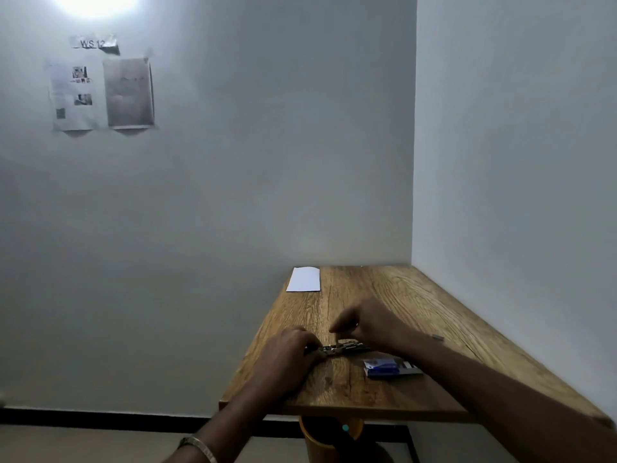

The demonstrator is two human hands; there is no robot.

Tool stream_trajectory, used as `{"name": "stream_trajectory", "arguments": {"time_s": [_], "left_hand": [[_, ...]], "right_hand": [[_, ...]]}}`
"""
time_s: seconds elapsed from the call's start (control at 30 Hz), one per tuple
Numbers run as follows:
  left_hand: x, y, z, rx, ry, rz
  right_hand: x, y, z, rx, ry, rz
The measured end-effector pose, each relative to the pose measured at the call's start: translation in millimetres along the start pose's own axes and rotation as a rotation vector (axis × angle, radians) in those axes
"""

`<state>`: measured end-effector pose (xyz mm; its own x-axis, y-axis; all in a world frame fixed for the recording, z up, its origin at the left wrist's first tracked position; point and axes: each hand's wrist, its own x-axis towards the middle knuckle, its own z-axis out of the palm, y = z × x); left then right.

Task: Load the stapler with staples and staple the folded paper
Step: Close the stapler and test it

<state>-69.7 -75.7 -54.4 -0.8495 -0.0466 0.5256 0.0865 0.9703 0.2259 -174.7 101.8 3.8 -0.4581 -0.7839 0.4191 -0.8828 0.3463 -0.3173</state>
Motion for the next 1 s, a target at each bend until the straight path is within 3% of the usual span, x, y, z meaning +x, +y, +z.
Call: {"name": "stream_trajectory", "arguments": {"time_s": [0.6, 0.83, 1.0], "left_hand": [[0.3, 0.6, 0.8, 0.009, 0.013, -0.009], [0.1, 0.6, 0.8, 0.004, 0.008, -0.013], [0.8, 1.1, 0.7, 0.000, 0.002, -0.028]], "right_hand": [[-13.9, 31.9, 0.2, 0.079, -0.004, 0.204], [-17.3, 34.2, 1.2, 0.099, -0.058, 0.192], [-26.1, 43.5, -7.7, 0.158, 0.119, 0.237]]}}
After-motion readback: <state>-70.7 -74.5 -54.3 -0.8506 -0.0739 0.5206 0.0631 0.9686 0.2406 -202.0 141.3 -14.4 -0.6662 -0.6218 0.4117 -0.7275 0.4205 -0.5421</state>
